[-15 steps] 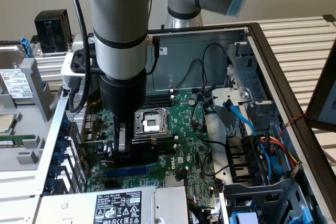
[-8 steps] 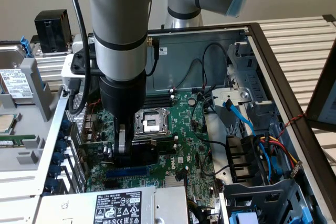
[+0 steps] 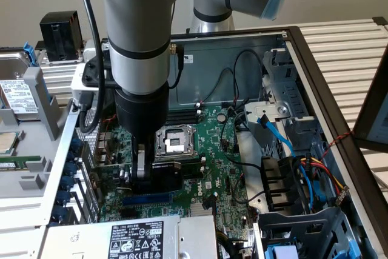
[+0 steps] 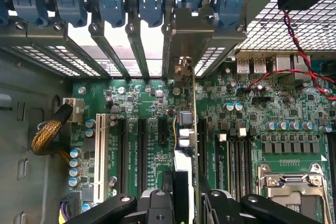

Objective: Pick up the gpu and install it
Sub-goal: 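Insert the gpu into the slot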

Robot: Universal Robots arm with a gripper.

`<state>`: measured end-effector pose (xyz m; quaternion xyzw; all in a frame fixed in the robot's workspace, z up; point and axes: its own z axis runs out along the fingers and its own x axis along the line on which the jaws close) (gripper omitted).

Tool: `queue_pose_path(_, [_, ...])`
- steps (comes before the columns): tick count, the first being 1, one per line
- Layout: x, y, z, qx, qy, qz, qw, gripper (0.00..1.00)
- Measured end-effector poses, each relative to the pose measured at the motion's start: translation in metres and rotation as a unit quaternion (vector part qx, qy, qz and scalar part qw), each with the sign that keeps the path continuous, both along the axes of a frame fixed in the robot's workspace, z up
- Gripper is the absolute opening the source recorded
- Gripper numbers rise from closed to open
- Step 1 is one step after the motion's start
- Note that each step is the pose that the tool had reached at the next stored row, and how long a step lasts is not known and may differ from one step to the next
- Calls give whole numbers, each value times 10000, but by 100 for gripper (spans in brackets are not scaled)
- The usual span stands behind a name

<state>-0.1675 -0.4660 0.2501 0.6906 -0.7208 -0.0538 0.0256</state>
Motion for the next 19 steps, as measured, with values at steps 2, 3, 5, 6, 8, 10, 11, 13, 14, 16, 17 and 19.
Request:
queue_pose_path(2, [0,0,-3,-3,2,0,10000,28])
queue_pose_path(3, [-1,-1,-3,-3,3,0,10000,28])
queue_pose_path(5, [-2,-1,-4,-2,3,-1,10000,28])
queue_pose_path(6, [-2,-2,-4,-2,3,-1,10000,28])
queue_pose_path(8, [-1,-4,-5,-3,6,-1,10000,28])
queue_pose_path(10, [-2,-4,-9,-4,11,-3,10000,28])
queue_pose_path(11, [-2,-4,-12,-4,14,-5,10000,28])
queue_pose_path(13, [-2,-4,-16,-4,24,-7,10000,28])
queue_pose_path(14, [-2,-4,-18,-4,29,-8,10000,28])
queue_pose_path(16, [-1,-4,-22,-5,39,-10,10000,28])
queue_pose_path(17, [-2,-4,-24,-5,45,-12,10000,28])
queue_pose_path(19, [-2,-4,-27,-5,54,-13,10000,28])
